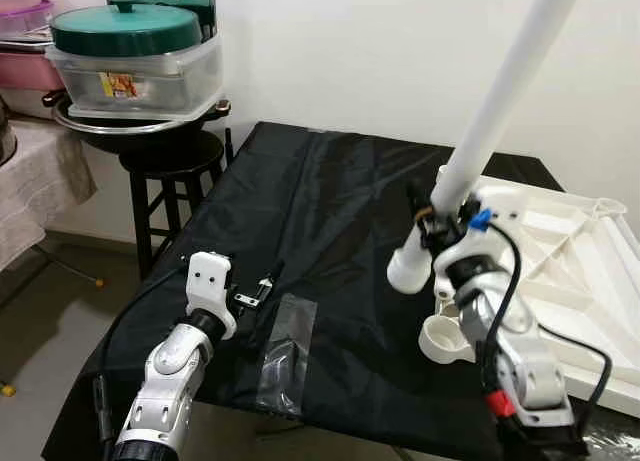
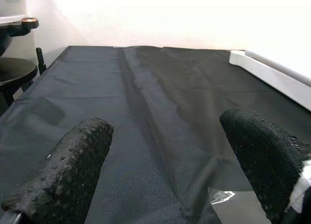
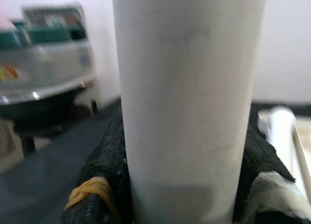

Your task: Building children table

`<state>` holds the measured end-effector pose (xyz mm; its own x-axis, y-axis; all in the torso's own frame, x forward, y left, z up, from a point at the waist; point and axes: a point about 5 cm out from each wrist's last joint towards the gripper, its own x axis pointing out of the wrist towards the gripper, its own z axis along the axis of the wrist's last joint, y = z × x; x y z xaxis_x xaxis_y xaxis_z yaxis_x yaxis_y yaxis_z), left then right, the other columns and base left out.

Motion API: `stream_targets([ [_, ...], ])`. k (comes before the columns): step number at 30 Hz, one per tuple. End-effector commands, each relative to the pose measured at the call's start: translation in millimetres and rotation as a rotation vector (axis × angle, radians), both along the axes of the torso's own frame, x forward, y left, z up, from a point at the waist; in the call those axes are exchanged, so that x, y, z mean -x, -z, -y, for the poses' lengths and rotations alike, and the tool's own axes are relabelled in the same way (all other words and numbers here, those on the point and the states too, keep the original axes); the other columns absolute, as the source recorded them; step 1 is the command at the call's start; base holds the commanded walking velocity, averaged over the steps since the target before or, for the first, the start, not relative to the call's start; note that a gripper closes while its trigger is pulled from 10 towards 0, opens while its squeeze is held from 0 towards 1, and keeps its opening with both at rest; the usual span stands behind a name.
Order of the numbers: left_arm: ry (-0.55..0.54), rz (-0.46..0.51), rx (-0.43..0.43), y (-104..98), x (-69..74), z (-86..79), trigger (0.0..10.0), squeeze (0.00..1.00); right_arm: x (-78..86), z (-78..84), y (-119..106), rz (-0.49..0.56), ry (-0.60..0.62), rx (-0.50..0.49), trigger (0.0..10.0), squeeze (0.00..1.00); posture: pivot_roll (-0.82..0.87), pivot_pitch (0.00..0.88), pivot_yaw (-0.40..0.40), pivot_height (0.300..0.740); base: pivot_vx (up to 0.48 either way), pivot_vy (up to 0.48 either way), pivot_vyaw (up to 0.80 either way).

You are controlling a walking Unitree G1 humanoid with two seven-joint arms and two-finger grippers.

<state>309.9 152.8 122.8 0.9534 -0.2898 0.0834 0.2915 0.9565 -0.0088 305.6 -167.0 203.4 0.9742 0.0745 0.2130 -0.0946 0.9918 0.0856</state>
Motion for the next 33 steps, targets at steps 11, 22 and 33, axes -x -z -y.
stream_targets([
  [11,-0.002,-0.013,-0.020,3,-0.3,-2.7,10.0,0.00,16.4,4.0,7,-0.083,0.034,0.100,10.0,0.00,0.01,0.000,-0.074,0.740,0.000,0.000,0.00],
  [22,0.000,-0.013,-0.022,3,-2.3,-2.1,10.0,0.00,19.4,5.0,17,-0.118,0.013,0.121,10.0,0.00,0.02,0.000,-0.078,0.740,0.000,0.000,0.00],
  [33,-0.013,-0.014,-0.028,4,-1.4,-6.8,10.0,0.00,21.6,19.6,34,-0.183,0.087,0.059,10.0,0.00,0.02,0.000,-0.080,0.740,0.000,0.000,0.00],
])
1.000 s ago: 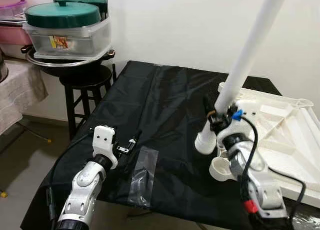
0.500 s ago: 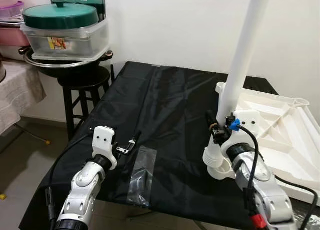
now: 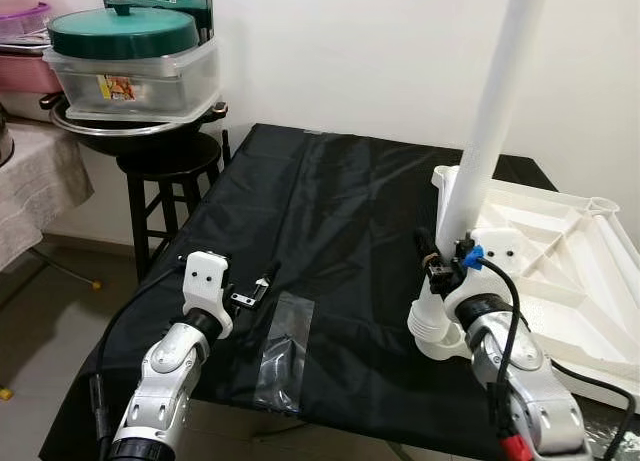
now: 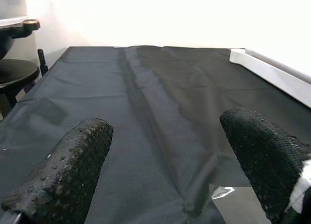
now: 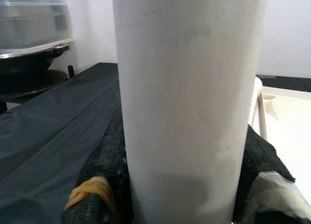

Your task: Building children table

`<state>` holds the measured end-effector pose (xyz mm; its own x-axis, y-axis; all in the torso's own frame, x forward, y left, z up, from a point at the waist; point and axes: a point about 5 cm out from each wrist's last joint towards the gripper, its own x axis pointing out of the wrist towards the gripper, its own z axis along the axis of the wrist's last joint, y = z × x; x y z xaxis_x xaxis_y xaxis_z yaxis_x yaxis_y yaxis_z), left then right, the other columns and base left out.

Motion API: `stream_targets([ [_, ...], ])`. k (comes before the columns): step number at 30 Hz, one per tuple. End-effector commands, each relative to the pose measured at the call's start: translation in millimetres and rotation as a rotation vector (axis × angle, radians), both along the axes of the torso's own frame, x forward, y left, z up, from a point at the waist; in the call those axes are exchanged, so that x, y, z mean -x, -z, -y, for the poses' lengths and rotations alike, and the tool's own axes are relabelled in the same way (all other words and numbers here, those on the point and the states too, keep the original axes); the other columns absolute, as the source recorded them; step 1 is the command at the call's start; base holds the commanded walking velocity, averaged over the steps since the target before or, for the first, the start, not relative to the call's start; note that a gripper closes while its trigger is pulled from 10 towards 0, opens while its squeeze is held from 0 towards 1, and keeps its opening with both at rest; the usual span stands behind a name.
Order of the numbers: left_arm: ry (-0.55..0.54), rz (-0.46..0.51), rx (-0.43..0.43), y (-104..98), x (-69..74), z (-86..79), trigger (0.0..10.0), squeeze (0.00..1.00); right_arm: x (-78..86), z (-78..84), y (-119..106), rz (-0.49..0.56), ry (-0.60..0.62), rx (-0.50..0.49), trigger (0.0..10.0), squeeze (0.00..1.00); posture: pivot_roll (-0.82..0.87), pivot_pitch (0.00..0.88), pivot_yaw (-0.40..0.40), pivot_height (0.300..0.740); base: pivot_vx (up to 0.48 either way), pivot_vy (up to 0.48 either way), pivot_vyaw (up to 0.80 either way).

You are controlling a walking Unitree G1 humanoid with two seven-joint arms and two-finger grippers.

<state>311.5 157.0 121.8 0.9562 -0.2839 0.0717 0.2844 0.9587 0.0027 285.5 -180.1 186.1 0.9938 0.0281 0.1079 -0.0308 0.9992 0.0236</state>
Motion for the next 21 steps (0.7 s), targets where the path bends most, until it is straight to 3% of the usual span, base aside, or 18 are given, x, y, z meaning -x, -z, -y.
stream_targets([
  [1,-0.006,-0.006,-0.014,3,0.3,-2.6,10.0,0.00,1.5,6.6,16,-0.079,0.032,-0.011,10.0,0.00,0.02,0.000,-0.080,0.740,0.000,0.000,0.00],
  [8,-0.005,-0.009,-0.015,3,-0.6,-2.5,10.0,0.00,9.0,25.8,28,-0.137,0.088,-0.106,10.0,0.00,0.02,0.000,-0.071,0.740,0.000,0.000,0.00],
  [21,0.002,-0.010,-0.014,4,-1.3,-0.6,10.0,0.00,10.6,30.3,38,-0.151,0.083,-0.128,10.0,0.00,0.02,0.000,-0.066,0.740,0.000,0.000,0.00],
])
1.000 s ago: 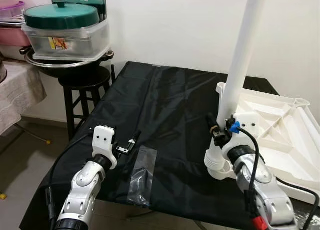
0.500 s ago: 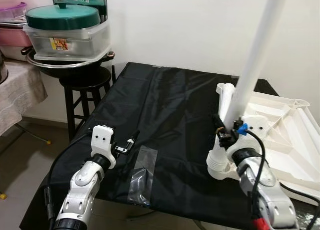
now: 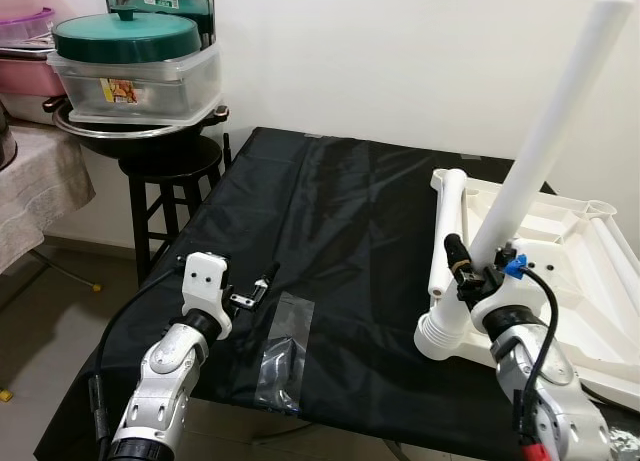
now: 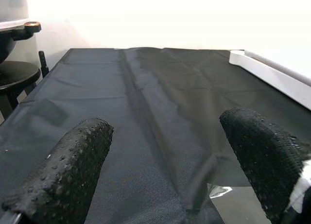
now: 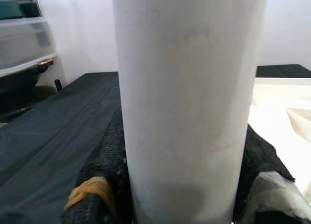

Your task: Building children table

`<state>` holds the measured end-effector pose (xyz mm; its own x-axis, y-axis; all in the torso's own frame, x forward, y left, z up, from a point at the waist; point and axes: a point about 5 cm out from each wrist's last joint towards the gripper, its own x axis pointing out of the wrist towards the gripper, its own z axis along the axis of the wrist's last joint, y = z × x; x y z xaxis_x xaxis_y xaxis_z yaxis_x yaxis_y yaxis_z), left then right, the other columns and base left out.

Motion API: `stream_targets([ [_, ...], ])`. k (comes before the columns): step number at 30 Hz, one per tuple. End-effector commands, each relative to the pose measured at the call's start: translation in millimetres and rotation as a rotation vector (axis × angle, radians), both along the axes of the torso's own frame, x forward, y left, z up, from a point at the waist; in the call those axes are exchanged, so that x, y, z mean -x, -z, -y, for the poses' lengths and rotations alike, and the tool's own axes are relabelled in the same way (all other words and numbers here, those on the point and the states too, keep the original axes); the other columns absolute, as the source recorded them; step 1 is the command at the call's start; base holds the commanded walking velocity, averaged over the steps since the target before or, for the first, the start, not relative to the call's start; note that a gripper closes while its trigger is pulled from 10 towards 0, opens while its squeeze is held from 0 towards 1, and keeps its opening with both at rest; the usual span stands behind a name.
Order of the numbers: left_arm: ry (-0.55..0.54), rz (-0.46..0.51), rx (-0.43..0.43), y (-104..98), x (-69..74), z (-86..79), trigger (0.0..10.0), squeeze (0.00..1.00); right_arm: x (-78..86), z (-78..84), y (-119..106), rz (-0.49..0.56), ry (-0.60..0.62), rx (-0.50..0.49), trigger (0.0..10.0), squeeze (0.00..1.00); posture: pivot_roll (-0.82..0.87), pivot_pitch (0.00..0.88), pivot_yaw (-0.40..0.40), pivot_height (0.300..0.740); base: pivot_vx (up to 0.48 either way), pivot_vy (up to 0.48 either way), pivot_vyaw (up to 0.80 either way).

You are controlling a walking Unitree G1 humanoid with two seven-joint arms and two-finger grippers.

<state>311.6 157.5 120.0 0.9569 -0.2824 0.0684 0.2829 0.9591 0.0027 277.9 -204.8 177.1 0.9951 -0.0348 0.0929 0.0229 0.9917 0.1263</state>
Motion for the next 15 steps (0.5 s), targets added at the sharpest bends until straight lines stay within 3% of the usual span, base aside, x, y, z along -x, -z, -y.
stream_targets([
  [1,0.003,-0.006,-0.014,2,-1.5,-0.5,10.0,0.00,1.5,6.0,32,-0.139,0.020,-0.029,10.0,0.00,0.02,0.000,-0.067,0.740,0.000,0.000,0.00],
  [9,0.000,-0.006,-0.015,1,-1.6,-1.4,10.0,0.00,-6.9,13.2,33,-0.121,0.013,-0.011,10.0,0.00,0.03,0.000,-0.072,0.740,0.000,0.000,0.00],
  [15,0.000,-0.004,-0.014,1,-1.3,-0.7,10.0,0.00,-15.4,5.4,16,-0.034,-0.131,0.026,10.0,0.00,0.03,0.000,-0.072,0.740,0.000,0.000,0.00],
])
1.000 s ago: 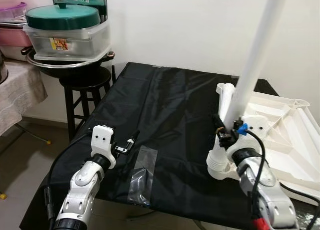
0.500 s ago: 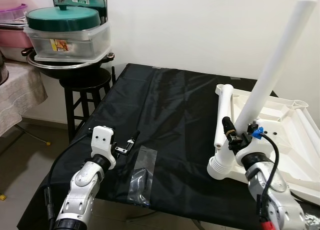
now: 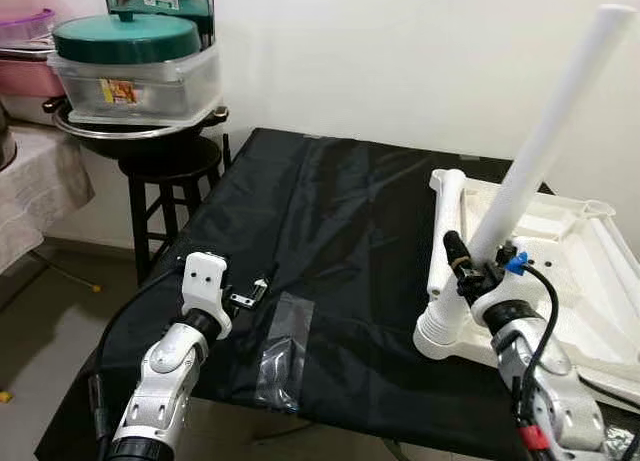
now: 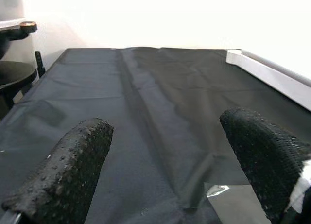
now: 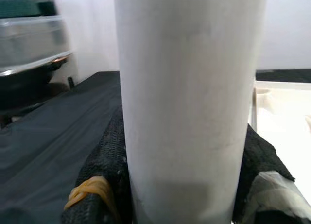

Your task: Building children table

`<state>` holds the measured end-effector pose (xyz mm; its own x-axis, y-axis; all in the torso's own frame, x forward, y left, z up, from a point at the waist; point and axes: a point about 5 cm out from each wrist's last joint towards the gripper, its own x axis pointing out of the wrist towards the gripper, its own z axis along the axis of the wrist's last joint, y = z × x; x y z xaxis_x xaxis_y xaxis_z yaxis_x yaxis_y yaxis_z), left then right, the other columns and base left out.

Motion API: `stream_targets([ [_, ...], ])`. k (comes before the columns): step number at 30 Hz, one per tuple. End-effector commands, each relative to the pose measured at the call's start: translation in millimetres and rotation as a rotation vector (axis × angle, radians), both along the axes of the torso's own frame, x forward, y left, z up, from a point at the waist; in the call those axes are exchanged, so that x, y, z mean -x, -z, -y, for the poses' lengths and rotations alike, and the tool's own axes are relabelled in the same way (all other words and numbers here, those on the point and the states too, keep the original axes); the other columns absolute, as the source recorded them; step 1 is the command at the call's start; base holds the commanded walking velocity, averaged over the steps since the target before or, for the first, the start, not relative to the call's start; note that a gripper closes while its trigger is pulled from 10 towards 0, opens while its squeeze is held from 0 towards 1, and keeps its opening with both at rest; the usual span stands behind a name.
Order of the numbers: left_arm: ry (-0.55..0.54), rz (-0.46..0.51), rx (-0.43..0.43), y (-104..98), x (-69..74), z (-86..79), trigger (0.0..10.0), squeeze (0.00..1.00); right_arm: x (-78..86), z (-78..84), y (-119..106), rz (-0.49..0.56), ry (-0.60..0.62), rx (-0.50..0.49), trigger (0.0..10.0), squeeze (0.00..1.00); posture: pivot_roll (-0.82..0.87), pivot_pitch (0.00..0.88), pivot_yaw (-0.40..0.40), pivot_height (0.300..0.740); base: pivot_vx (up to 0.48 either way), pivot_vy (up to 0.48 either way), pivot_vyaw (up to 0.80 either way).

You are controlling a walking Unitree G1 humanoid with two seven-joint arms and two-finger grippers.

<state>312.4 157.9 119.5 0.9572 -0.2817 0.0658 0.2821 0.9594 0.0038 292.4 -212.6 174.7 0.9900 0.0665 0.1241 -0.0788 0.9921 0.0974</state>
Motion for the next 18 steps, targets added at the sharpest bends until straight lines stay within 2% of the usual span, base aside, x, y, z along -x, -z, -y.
stream_targets([
  [1,0.001,-0.002,-0.012,1,-0.6,-0.3,10.0,0.00,-0.9,-2.4,14,-0.066,-0.031,0.001,10.0,0.00,0.03,0.000,-0.072,0.740,0.000,0.000,0.00],
  [2,0.002,-0.002,-0.011,1,-0.5,0.3,10.0,0.00,-2.3,-5.1,10,-0.043,-0.084,0.017,10.0,0.00,0.03,0.000,-0.076,0.740,0.000,0.000,0.00],
  [3,0.002,-0.002,-0.011,1,-0.5,0.3,10.0,0.00,-2.3,-5.1,10,-0.043,-0.084,0.017,10.0,0.00,0.03,0.000,-0.076,0.740,0.000,0.000,0.00],
  [4,0.001,0.000,-0.010,1,-0.4,1.0,10.0,0.00,-3.4,-8.3,9,-0.043,-0.155,0.030,10.0,0.00,0.03,0.000,-0.083,0.740,0.000,0.000,0.00],
  [5,0.001,0.000,-0.010,1,-0.4,1.0,10.0,0.00,-3.4,-8.3,9,-0.043,-0.155,0.030,10.0,0.00,0.03,0.000,-0.083,0.740,0.000,0.000,0.00],
  [6,-0.002,0.001,-0.008,1,-0.5,1.2,10.0,0.00,-3.2,-12.0,11,-0.054,-0.230,0.038,10.0,0.00,0.04,0.000,-0.087,0.740,0.000,0.000,0.00],
  [8,-0.008,0.001,-0.006,1,-0.1,1.0,10.0,0.00,4.6,-25.6,18,-0.101,-0.456,0.060,10.0,0.00,0.04,0.000,-0.091,0.740,0.000,0.000,0.00],
  [9,-0.008,0.001,-0.006,1,-0.1,1.0,10.0,0.00,4.6,-25.6,18,-0.101,-0.456,0.060,10.0,0.00,0.04,0.000,-0.091,0.740,0.000,0.000,0.00],
  [10,-0.010,0.000,-0.006,1,0.3,1.1,10.0,0.00,8.7,-29.4,22,-0.120,-0.540,0.060,10.0,0.00,0.04,0.000,-0.095,0.740,0.000,0.000,0.00],
  [12,-0.010,0.000,-0.006,1,0.3,1.1,10.0,0.00,8.7,-29.4,22,-0.120,-0.540,0.060,10.0,0.00,0.04,0.000,-0.095,0.740,0.000,0.000,0.00],
  [13,-0.011,0.000,-0.005,2,0.5,1.2,10.0,0.00,11.9,-31.4,24,-0.132,-0.601,0.056,10.0,0.00,0.04,0.000,-0.098,0.740,0.000,0.000,0.00],
  [15,-0.011,0.000,-0.005,2,0.5,1.2,10.0,0.00,11.9,-31.4,24,-0.132,-0.601,0.056,10.0,0.00,0.04,0.000,-0.098,0.740,0.000,0.000,0.00],
  [17,-0.017,0.000,-0.004,2,1.1,0.8,10.0,0.00,14.8,-32.8,27,-0.131,-0.665,-0.004,10.0,0.00,0.05,0.000,-0.107,0.740,0.000,0.000,0.00],
  [18,-0.017,0.000,-0.004,2,1.1,0.8,10.0,0.00,14.8,-32.8,27,-0.131,-0.665,-0.004,10.0,0.00,0.05,0.000,-0.107,0.740,0.000,0.000,0.00],
])
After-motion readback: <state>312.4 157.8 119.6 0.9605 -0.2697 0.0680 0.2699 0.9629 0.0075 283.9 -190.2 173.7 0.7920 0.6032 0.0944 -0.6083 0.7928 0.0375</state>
